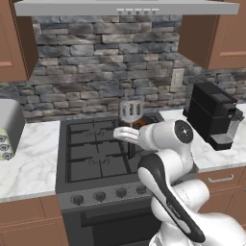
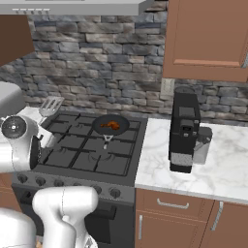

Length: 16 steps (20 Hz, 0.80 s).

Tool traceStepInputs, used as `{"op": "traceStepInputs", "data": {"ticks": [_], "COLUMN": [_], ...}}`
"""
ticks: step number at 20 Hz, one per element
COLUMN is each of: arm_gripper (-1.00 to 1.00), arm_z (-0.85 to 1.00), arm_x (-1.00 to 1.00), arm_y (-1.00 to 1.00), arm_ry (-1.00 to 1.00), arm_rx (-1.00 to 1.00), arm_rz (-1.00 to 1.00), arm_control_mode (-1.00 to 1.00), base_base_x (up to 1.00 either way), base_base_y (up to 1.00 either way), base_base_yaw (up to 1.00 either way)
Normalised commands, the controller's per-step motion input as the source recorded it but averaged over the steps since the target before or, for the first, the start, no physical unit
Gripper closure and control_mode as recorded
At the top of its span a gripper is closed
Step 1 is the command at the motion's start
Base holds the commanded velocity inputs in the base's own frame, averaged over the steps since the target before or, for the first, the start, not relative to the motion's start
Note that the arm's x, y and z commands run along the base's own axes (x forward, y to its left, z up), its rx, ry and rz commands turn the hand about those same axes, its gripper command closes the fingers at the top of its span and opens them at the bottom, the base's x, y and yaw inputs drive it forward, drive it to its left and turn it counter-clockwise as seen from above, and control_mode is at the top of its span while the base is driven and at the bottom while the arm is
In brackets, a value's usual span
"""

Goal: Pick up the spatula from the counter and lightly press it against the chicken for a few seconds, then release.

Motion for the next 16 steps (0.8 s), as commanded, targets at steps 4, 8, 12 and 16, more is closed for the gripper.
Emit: {"op": "traceStepInputs", "data": {"ticks": [4, 8, 12, 16], "arm_gripper": [1.0, 1.0, 1.0, 1.0], "arm_z": [0.17, 0.07, 0.0, 0.0], "arm_x": [0.0, 0.03, 0.1, 0.12], "arm_y": [-0.31, -0.27, -0.2, -0.09], "arm_ry": [0.04, 0.08, 0.09, 0.06], "arm_rx": [0.06, 0.06, 0.08, 0.06], "arm_rz": [-0.11, -0.13, -0.12, -0.08], "arm_control_mode": [-1.0, -1.0, -1.0, -1.0], "base_base_x": [0.0, 0.0, 0.0, 0.0], "base_base_y": [0.0, 0.0, 0.0, 0.0], "base_base_yaw": [0.0, 0.0, 0.0, 0.0]}}
